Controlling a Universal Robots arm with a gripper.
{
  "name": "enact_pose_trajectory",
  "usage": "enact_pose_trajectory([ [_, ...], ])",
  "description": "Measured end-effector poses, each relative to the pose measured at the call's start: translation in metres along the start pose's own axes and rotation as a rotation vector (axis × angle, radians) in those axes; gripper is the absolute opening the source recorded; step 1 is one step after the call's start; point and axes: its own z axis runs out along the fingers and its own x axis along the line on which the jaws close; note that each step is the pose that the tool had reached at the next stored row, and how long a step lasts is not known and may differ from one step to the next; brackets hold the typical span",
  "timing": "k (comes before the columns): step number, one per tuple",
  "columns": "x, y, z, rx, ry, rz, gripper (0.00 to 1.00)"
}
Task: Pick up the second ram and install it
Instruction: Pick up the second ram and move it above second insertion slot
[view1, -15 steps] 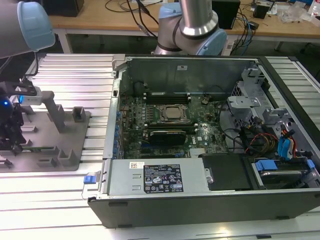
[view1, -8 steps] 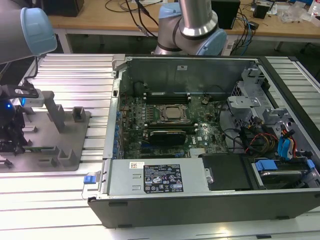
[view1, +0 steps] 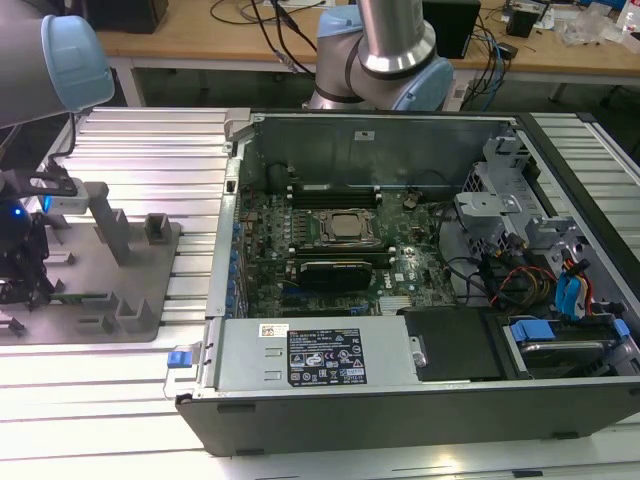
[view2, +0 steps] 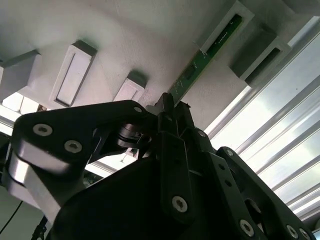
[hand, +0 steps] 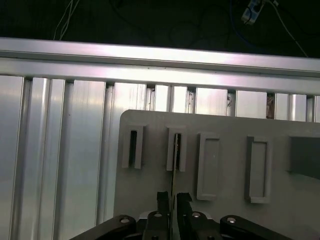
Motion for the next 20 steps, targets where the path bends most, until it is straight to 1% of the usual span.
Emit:
enact_pose_trajectory([
  [5, 0.0000, 0.0000, 0.0004, 0.0002, -0.0001, 0.000, 0.19],
  [6, 0.0000, 0.0000, 0.0004, 0.0002, 0.0000, 0.000, 0.17],
  [7, 0.0000, -0.0001, 0.0004, 0.0002, -0.0001, 0.000, 0.11],
  [11, 0.0000, 0.0000, 0.0006, 0.0001, -0.0001, 0.001, 0.09],
  [12, 0.0000, 0.0000, 0.0008, 0.0003, -0.0008, 0.018, 0.09],
  [14, 0.0000, -0.0001, 0.0013, 0.0007, -0.0037, 0.080, 0.09],
  [16, 0.0000, -0.0001, 0.0013, 0.0008, -0.0041, 0.084, 0.09],
  [20, 0.0000, -0.0001, 0.0013, 0.0007, -0.0035, 0.073, 0.09],
])
